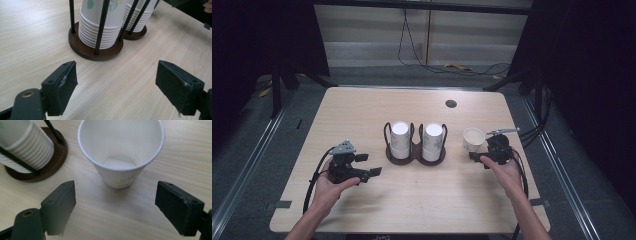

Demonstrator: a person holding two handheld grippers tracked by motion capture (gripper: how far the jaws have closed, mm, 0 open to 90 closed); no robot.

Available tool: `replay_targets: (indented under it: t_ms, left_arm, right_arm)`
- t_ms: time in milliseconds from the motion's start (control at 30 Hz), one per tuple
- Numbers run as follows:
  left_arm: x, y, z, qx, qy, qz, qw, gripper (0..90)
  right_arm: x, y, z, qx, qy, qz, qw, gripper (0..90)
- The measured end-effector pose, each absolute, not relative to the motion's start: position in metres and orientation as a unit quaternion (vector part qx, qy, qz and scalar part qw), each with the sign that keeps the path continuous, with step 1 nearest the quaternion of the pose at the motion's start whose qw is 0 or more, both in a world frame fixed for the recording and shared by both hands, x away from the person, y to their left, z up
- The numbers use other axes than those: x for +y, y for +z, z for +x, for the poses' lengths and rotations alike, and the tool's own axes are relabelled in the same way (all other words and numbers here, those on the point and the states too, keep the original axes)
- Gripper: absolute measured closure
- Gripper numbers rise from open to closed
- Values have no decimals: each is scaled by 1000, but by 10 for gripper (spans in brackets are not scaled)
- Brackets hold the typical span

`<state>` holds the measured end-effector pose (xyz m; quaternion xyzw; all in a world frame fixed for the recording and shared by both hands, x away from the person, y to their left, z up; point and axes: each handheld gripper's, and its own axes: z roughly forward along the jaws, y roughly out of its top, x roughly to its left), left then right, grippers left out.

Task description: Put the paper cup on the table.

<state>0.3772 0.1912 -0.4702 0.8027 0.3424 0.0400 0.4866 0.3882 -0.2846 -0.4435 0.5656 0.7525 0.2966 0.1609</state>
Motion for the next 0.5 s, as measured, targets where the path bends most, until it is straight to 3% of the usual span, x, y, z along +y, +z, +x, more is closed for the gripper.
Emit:
replay_targets:
  t_ms: [500]
  left_arm:
    - [194, -472, 371, 343, 59, 815, 463, 178]
  right_arm:
    - [-275, -446, 313, 745, 329, 541, 211, 182]
